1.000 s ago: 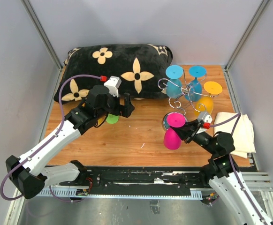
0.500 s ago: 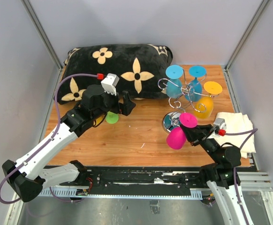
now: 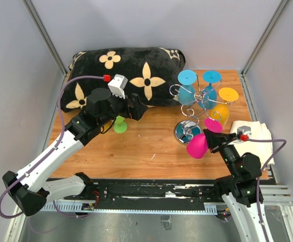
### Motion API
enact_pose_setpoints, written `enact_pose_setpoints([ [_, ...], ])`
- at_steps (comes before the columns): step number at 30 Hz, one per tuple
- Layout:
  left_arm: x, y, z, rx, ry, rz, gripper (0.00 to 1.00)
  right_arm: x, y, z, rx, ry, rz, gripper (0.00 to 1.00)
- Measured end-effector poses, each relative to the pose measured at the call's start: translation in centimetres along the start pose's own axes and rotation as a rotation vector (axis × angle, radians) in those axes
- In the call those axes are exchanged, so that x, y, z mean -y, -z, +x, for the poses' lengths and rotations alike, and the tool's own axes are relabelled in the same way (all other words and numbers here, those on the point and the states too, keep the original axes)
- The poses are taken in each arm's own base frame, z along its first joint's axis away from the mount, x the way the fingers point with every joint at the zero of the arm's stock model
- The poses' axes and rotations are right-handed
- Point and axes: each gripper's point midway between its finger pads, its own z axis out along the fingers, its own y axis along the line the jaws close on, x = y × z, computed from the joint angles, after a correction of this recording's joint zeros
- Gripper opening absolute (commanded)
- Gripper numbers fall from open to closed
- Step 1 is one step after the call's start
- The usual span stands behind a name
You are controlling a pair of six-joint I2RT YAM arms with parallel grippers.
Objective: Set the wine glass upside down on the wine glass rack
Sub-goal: Turn the wine glass upside down at the wine rack.
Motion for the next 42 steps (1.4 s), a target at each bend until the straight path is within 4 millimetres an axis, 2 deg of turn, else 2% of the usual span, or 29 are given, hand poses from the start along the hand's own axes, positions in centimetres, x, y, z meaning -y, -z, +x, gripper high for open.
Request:
enact_pose_setpoints([
  [10,0.3,-0.6,0.0,-0.008,0.001,0.011,1.0,2.7,1.5,-3.0,0.047,0.006,0.211,0.01],
  [14,0.6,-0.8,-0.4,-0.003,0.003,0.027,1.0,3.0,2.2,-4.5,0.071,0.034,0.252,0.01],
  [21,1.6,-1.2,-1.1,0.008,0.004,0.075,1.0,3.3,4.2,-8.3,0.134,0.097,0.326,0.01],
  [27,3.1,-2.0,-2.8,0.033,0.006,0.131,1.0,3.1,4.4,-9.2,0.151,0.14,0.321,0.01],
  [32,4.1,-3.2,-4.0,0.052,0.009,0.172,0.99,2.4,3.6,-9.4,0.151,0.182,0.272,0.01],
  [37,4.8,-5.1,-4.4,0.045,0.034,0.197,0.92,2.1,2.6,-9.3,0.164,0.196,0.24,0.01],
  [42,5.5,-7.0,-5.1,0.039,0.069,0.22,0.82,1.9,2.6,-10.2,0.203,0.197,0.232,0.01],
])
